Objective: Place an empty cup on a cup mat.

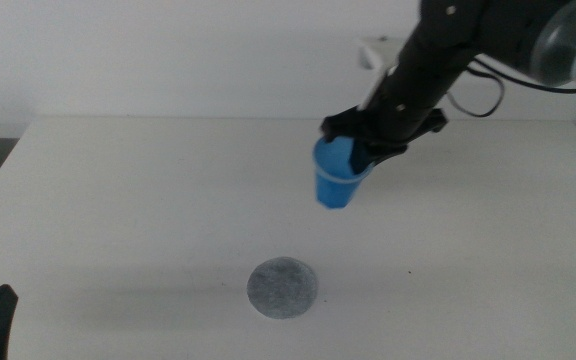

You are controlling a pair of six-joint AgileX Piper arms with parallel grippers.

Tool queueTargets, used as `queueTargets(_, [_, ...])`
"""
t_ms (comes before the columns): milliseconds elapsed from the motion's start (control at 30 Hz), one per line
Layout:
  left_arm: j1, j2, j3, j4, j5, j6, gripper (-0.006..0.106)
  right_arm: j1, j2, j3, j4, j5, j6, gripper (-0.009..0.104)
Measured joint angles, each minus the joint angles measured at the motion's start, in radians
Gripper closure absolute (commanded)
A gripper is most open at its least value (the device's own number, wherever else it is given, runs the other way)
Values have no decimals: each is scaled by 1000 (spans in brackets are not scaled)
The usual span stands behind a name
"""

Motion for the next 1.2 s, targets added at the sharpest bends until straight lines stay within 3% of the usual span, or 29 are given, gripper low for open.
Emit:
queueTargets(433, [0, 0, 0, 0, 0, 0, 7, 203, 7, 0, -2, 19, 53, 97])
queueTargets(1200, [0, 0, 0, 0, 0, 0, 7, 222, 141, 60, -26, -19, 67, 97])
